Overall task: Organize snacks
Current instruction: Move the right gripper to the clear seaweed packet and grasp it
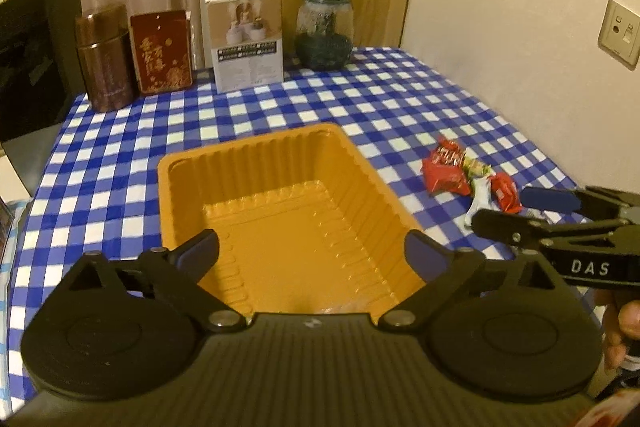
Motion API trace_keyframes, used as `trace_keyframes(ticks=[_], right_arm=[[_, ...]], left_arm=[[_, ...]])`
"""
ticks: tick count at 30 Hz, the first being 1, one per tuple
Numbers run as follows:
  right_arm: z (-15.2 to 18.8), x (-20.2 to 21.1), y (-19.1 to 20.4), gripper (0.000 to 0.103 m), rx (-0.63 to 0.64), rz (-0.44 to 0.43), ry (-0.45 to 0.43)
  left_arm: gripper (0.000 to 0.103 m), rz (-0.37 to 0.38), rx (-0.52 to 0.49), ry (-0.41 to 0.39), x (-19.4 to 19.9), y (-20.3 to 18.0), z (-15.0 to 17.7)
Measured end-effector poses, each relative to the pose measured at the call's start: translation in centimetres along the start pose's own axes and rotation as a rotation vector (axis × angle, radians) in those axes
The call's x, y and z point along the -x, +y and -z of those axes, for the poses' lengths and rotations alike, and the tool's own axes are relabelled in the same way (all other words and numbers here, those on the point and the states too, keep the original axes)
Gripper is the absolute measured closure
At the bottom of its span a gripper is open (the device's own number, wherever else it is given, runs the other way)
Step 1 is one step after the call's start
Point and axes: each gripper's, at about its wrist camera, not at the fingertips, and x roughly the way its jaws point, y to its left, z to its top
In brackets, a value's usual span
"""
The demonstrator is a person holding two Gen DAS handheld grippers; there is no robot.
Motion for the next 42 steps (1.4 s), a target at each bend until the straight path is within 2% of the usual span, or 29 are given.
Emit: trace_keyframes(ticks=[2,11,25,34,36,38,42], right_arm=[[0.1,0.6,-1.0,0.024,-0.021,0.026,-0.009],[0.7,3.2,-5.5,0.022,-0.109,0.132,-0.039],[2.7,4.8,-11.4,0.022,-0.122,0.257,0.022],[3.5,3.5,-12.5,0.022,-0.001,0.195,0.096],[3.8,3.0,-12.5,0.016,0.011,0.177,0.12],[4.0,2.5,-12.3,0.007,0.022,0.176,0.131],[4.1,1.6,-12.4,0.0,0.037,0.145,0.149]], left_arm=[[0.0,0.006,-0.007,-0.006,-0.1,-0.6,-0.5],[0.0,0.064,-0.016,-0.033,-0.9,-4.3,-2.3],[0.0,0.162,-0.076,-0.04,-4.7,-11.2,-2.9],[0.0,0.192,-0.122,0.007,-7.9,-13.1,-2.6],[0.0,0.188,-0.13,0.02,-8.5,-13.2,-2.6],[0.0,0.19,-0.143,0.032,-9.1,-13.1,-2.7],[0.0,0.196,-0.178,0.045,-10.3,-13.3,-3.3]])
